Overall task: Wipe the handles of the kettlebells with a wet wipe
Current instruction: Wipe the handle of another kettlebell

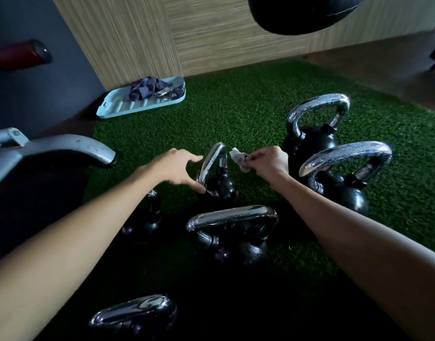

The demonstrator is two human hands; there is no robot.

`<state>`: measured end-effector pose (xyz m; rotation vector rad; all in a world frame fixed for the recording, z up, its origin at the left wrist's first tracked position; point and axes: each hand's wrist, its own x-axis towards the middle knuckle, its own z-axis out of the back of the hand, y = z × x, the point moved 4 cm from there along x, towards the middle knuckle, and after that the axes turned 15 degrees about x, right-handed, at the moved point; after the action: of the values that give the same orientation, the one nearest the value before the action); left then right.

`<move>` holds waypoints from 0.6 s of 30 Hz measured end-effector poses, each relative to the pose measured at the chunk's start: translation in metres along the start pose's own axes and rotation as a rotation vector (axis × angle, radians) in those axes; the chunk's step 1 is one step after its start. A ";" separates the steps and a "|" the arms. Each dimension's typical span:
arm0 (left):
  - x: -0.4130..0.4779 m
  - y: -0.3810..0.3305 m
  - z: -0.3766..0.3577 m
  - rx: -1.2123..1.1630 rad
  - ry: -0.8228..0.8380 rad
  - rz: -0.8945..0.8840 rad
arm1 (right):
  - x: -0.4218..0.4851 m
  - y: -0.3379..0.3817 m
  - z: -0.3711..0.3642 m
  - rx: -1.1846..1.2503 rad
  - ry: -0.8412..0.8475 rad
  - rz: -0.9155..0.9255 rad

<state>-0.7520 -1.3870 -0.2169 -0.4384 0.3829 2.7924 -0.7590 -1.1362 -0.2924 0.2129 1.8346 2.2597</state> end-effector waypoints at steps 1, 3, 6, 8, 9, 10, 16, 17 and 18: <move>-0.003 -0.001 -0.006 -0.010 -0.031 0.022 | 0.000 0.000 -0.001 -0.007 0.010 0.004; -0.003 -0.004 -0.013 -0.082 -0.104 0.049 | 0.000 -0.002 -0.004 -0.013 0.022 0.011; 0.004 -0.003 -0.018 -0.196 -0.155 0.060 | -0.001 -0.006 -0.008 -0.013 0.030 0.011; 0.010 -0.001 -0.016 -0.220 -0.154 0.023 | -0.004 -0.005 -0.010 -0.025 0.030 0.017; 0.013 0.002 -0.014 -0.228 -0.146 0.000 | -0.005 -0.005 -0.011 -0.034 0.038 0.022; 0.017 0.006 -0.012 -0.241 -0.128 -0.024 | -0.005 -0.005 -0.012 -0.037 0.044 0.028; 0.044 0.026 0.009 -0.056 -0.026 -0.132 | -0.007 0.002 -0.005 -0.046 0.003 0.034; 0.046 0.028 0.014 -0.005 -0.021 -0.142 | -0.009 0.004 -0.004 -0.050 0.005 0.033; 0.047 0.029 0.019 0.059 -0.025 -0.145 | -0.009 0.005 -0.002 -0.048 0.004 0.030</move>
<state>-0.8094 -1.3969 -0.2089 -0.4011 0.4093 2.6367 -0.7509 -1.1418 -0.2877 0.2293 1.7883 2.3232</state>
